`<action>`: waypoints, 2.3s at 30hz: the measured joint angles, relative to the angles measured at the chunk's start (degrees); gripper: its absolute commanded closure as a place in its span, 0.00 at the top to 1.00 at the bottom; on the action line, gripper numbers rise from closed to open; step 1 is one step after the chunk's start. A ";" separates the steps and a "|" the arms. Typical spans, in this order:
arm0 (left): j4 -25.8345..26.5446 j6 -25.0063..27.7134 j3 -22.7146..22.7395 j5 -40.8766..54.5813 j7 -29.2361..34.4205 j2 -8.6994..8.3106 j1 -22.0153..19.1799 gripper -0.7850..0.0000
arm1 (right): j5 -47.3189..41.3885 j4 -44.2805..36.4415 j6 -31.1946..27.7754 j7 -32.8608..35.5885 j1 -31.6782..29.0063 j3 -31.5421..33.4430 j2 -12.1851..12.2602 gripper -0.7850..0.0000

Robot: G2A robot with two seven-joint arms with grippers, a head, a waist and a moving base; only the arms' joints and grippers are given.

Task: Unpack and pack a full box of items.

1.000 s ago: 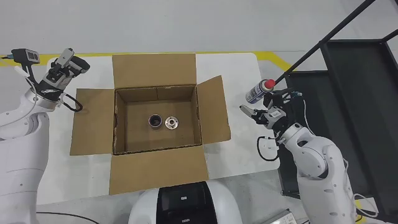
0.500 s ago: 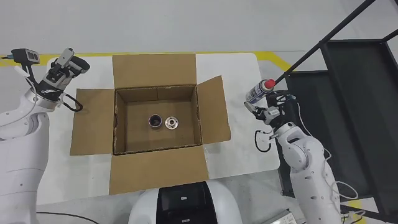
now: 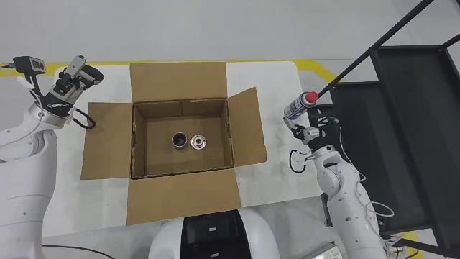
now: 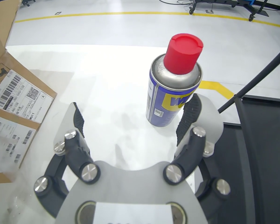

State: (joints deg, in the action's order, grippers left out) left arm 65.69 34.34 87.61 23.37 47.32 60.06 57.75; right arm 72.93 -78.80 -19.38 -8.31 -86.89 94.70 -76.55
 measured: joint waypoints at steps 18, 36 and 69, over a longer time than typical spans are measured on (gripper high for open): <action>0.00 0.00 0.00 0.00 0.00 0.00 0.00 1.00 | 1.14 14.92 6.04 -6.06 10.11 -3.59 -0.17 1.00; 0.00 0.00 0.00 0.00 0.00 0.00 0.00 1.00 | -0.59 22.13 8.35 -7.27 15.65 -5.43 -0.23 0.00; 0.00 0.00 0.00 0.00 0.00 0.00 0.00 1.00 | -30.52 -35.84 -3.56 29.73 2.21 -17.75 0.70 0.00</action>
State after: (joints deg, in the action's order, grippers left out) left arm 65.69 34.34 87.61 23.37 47.32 60.06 57.75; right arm 42.41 -114.64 -22.94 21.42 -84.68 76.95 -75.85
